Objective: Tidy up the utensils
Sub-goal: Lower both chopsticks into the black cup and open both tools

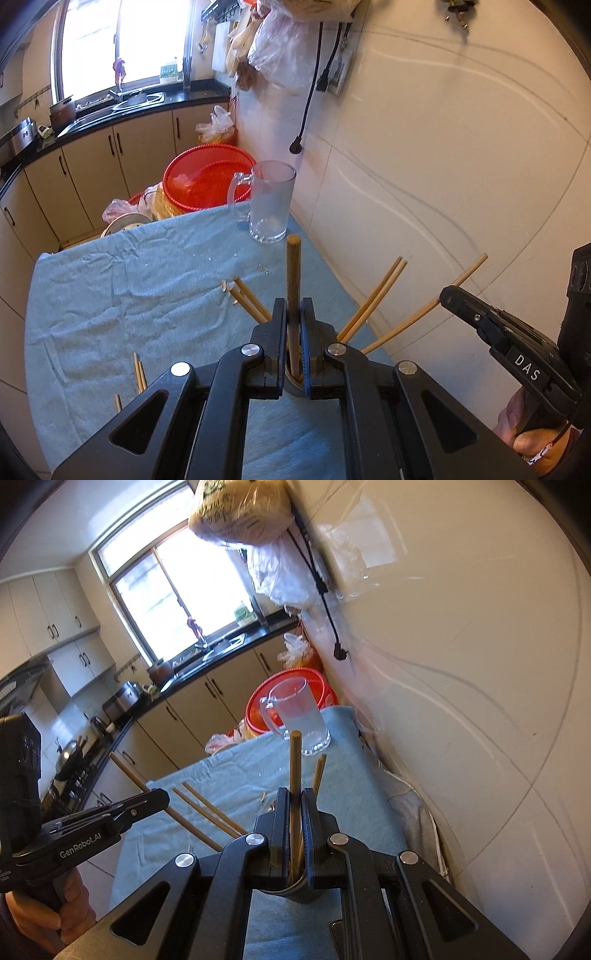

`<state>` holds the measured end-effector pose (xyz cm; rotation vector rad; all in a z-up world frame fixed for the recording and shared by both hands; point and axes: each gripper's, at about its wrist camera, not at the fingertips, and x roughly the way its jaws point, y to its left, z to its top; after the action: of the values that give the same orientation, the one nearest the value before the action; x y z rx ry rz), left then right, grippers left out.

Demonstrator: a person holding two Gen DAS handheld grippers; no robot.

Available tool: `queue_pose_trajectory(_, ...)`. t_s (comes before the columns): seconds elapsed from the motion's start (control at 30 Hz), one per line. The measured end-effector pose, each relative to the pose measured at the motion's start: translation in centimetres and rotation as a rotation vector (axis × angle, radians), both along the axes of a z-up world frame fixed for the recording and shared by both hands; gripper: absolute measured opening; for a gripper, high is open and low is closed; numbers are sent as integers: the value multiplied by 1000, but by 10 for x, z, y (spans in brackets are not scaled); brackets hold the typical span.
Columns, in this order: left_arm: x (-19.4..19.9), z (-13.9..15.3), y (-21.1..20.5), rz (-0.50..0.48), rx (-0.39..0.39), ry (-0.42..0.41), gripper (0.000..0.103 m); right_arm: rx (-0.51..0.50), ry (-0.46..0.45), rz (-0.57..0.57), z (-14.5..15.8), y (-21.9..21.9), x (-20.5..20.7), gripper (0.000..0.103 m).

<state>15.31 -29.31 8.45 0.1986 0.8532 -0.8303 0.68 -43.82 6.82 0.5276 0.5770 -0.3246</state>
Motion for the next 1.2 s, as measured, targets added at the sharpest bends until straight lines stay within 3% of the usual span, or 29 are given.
queue_pose_trajectory(0.53,11,-21,-6,4,31,22,7,71,71,8,-37,-10,21,7)
queue_pose_trajectory(0.87,15,-20,-3,13,17,25,7,92,55,4,-34,-13,19,8)
queue_pose_trajectory(1.2,12,-6,4,28,-14,21,7,88,-3,-32,-10,-15,0,8)
